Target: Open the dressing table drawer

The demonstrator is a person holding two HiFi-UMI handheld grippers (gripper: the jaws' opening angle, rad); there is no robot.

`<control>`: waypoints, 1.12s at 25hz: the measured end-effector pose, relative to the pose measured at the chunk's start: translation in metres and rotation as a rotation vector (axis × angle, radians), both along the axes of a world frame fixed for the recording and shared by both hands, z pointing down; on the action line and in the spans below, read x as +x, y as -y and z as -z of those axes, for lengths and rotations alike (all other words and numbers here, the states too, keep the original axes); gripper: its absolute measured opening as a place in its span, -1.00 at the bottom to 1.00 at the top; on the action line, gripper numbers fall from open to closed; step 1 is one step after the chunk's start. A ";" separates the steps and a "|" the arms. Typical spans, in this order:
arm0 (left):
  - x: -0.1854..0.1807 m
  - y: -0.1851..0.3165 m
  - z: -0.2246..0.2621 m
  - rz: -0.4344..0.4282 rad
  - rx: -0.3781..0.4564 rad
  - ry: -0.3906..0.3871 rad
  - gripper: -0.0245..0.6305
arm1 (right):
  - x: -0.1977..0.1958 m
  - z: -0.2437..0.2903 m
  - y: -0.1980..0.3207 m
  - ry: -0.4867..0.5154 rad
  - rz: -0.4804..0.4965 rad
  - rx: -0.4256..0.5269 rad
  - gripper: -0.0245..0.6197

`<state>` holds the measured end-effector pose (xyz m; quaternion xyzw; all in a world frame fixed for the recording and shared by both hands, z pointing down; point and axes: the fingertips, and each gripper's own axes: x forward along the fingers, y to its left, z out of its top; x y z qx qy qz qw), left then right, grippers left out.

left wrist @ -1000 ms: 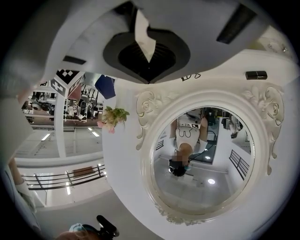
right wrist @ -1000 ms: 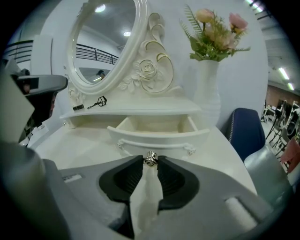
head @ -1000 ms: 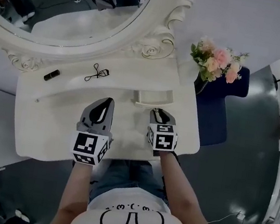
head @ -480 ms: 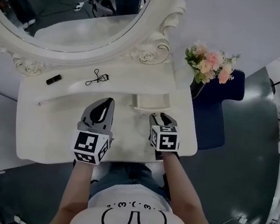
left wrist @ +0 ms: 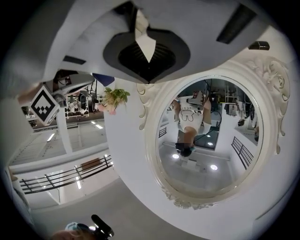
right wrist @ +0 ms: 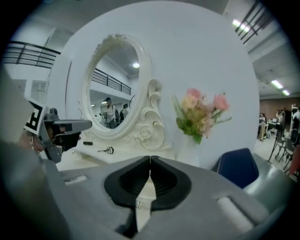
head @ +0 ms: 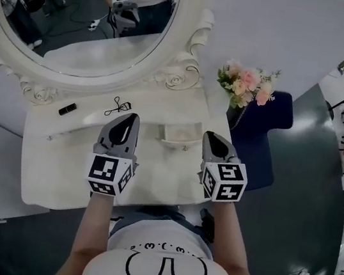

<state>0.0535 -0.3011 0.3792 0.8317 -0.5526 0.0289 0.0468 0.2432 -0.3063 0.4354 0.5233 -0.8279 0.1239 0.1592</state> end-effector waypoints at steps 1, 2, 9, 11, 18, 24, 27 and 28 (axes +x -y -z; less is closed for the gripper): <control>0.001 0.001 0.005 -0.002 0.012 -0.001 -0.93 | 0.002 0.016 0.000 0.004 -0.002 0.049 -0.91; 0.002 0.003 0.011 -0.004 0.025 -0.001 -0.93 | 0.003 0.031 0.000 0.003 0.001 0.096 -0.91; 0.009 0.017 0.060 -0.014 0.138 0.013 -0.93 | 0.012 0.123 -0.005 -0.049 -0.006 0.361 -0.91; 0.010 0.018 0.074 -0.011 0.165 0.015 -0.93 | 0.013 0.142 -0.008 -0.052 -0.006 0.413 -0.91; 0.008 0.017 0.110 -0.003 0.248 0.025 -0.93 | 0.011 0.174 -0.012 -0.074 -0.011 0.508 -0.91; 0.005 0.022 0.130 0.008 0.300 0.030 -0.93 | 0.007 0.191 -0.008 -0.073 -0.009 0.547 -0.91; 0.004 0.024 0.140 0.010 0.323 0.033 -0.93 | 0.005 0.200 -0.006 -0.073 -0.007 0.565 -0.91; 0.004 0.025 0.143 0.009 0.330 0.035 -0.93 | 0.004 0.202 -0.006 -0.073 -0.007 0.570 -0.91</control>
